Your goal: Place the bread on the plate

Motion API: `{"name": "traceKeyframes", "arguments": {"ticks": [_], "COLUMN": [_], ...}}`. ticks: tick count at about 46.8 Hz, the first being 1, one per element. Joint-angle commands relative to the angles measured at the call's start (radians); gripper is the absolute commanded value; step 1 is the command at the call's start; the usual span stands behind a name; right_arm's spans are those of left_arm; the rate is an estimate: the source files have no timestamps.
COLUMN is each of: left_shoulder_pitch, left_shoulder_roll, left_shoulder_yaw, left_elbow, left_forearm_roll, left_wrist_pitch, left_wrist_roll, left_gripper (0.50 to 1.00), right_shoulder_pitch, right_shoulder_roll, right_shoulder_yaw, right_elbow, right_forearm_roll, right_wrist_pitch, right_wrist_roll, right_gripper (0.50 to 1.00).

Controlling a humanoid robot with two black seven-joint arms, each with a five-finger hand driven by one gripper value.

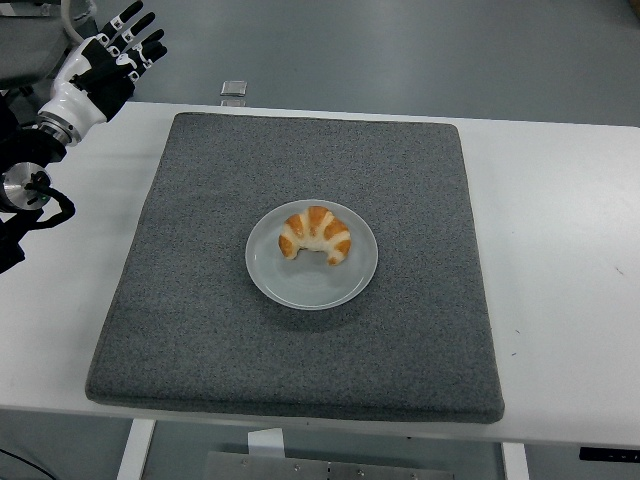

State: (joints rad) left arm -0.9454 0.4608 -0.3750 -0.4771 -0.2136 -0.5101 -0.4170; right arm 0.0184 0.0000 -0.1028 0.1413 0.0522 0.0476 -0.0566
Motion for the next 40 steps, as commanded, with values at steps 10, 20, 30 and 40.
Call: {"name": "traceKeyframes", "arguments": {"ticks": [10,20,30,40], "left_shoulder_pitch": [0.004,0.013,0.017,0.017], "left_shoulder_roll": [-0.001,-0.001,-0.001,-0.002], "left_shoulder_yaw": [0.002,0.002,0.002,0.002], "left_elbow": [0.0,0.0,0.0,-0.001], "left_forearm_roll": [-0.006,-0.004,-0.006,-0.006], "left_wrist_pitch": [-0.008,-0.007,-0.008,-0.008], "left_wrist_roll": [-0.003,-0.003,-0.003,-0.003], "left_gripper": [0.99,0.99,0.99,0.99], "right_shoulder_pitch": [0.0,0.0,0.0,0.0], "right_shoulder_roll": [0.0,0.0,0.0,0.0], "right_shoulder_yaw": [0.0,0.0,0.0,0.0], "right_elbow": [0.001,0.001,0.001,0.001], "right_forearm_roll": [0.0,0.0,0.0,-0.002], "right_wrist_pitch": [0.0,0.0,0.0,0.002], "right_wrist_roll": [0.0,0.0,0.0,0.0], "right_gripper": [0.93,0.93,0.93,0.93]}}
